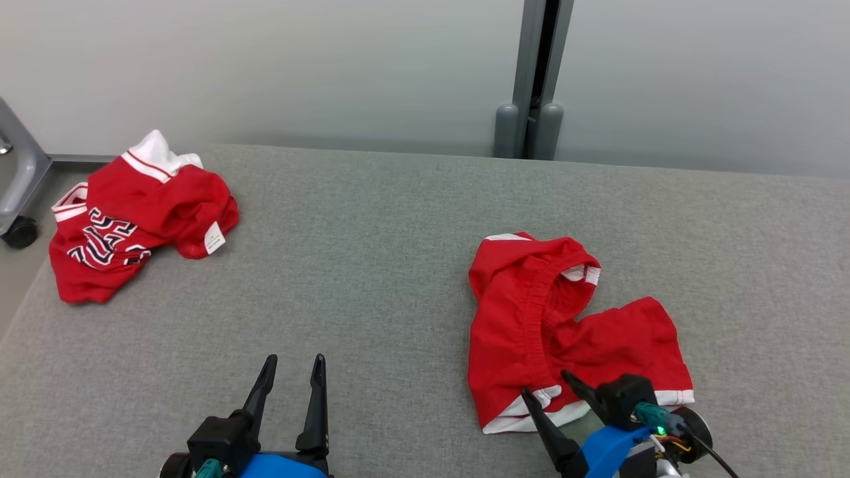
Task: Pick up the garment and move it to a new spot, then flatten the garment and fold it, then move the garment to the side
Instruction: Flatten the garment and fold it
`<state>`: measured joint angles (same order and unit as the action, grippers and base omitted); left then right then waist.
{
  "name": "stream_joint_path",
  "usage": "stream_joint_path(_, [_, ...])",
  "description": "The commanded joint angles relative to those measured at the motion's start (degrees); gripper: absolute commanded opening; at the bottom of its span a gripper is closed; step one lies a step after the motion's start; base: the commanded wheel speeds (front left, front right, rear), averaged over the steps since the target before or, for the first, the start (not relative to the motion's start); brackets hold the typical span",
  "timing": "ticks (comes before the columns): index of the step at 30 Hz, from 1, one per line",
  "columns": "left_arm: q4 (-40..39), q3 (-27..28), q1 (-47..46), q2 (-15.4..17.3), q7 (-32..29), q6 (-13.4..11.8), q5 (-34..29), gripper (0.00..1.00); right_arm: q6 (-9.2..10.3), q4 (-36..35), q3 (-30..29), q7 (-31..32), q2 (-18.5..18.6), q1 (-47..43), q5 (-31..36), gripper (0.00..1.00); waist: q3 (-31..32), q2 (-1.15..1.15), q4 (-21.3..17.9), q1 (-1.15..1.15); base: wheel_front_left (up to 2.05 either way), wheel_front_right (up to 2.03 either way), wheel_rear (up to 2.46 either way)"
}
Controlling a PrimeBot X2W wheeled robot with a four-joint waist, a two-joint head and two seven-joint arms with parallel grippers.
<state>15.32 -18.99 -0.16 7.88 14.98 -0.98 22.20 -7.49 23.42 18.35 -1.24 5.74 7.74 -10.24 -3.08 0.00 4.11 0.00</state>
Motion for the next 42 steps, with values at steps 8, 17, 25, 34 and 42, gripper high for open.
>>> stream_joint_path(8, [0.30,0.28,-1.20,0.38,0.18,-0.29,0.34,1.00,0.00,6.43,5.35,-1.67,0.14,8.46,-0.41,0.00,-0.61,0.00,1.95,0.00,0.00,0.00,0.00])
stream_joint_path(17, [0.42,0.02,-2.03,-0.11,0.22,-0.05,0.61,1.00,0.00,11.89,18.76,1.43,-1.64,20.59,0.16,0.00,-1.27,0.00,4.47,0.00,0.00,0.00,0.00])
stream_joint_path(25, [0.83,0.10,-2.58,-0.55,0.25,-0.18,0.90,1.00,0.00,20.73,32.34,3.25,-2.64,27.36,-4.18,0.35,-1.97,0.00,7.71,0.00,0.00,0.00,0.00])
stream_joint_path(34, [0.50,1.19,-2.34,-0.63,0.28,-0.46,0.70,1.00,0.00,21.72,39.59,-3.37,-2.81,30.11,-10.78,1.00,-2.08,0.00,6.69,0.00,0.00,0.00,0.00])
stream_joint_path(42, [-0.27,1.49,-2.06,-0.08,0.29,-0.17,-0.26,1.00,0.00,21.96,35.20,-9.72,-2.77,27.75,-10.17,1.00,-0.96,0.00,1.85,0.00,0.00,0.00,0.00])
